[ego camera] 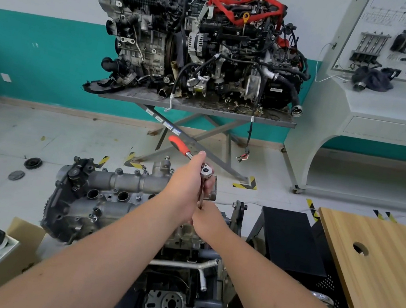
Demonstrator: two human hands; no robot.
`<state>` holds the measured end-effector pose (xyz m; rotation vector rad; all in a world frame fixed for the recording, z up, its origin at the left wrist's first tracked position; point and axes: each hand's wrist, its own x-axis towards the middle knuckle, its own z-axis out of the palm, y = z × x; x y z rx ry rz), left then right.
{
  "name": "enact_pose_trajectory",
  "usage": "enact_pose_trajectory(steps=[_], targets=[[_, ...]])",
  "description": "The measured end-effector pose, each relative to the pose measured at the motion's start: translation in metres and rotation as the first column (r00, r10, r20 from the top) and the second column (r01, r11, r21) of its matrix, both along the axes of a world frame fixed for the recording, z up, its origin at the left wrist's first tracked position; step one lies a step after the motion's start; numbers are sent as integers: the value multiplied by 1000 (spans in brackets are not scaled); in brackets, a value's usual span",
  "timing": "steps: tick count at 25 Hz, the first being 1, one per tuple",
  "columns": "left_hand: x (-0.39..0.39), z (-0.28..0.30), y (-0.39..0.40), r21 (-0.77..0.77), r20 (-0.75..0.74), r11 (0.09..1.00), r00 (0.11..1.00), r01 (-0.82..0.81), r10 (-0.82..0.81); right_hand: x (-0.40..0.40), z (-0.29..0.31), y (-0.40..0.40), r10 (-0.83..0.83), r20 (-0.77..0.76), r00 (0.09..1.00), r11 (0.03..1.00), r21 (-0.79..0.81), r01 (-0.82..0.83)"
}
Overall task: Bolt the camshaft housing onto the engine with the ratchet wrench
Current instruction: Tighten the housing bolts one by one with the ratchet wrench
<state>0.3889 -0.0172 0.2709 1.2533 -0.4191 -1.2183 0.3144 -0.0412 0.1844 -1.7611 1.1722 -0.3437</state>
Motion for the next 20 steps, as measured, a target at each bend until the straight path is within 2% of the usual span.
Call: enact_pose_trajectory(steps=[2,4,7,15,20], targets=[[1,2,2,6,8,1000,1000,27,-27,-9,2,-5,84,-235,968,964,-227,-138],[0,5,4,9,29,998,998,58,-58,-16,5,-8,162,-398,903,923,-263,-281],[-1,8,5,21,55,996,994,91,-92,-17,5,-8,222,-427,877,918,-213,-336],[0,5,6,-23,57,997,996,71,-69,-15,2,-5,198,-491,849,853,-340,-395],[2,2,5,-52,33,995,996,83,-82,-16,0,-4,176,-452,874,857,-366,-362]])
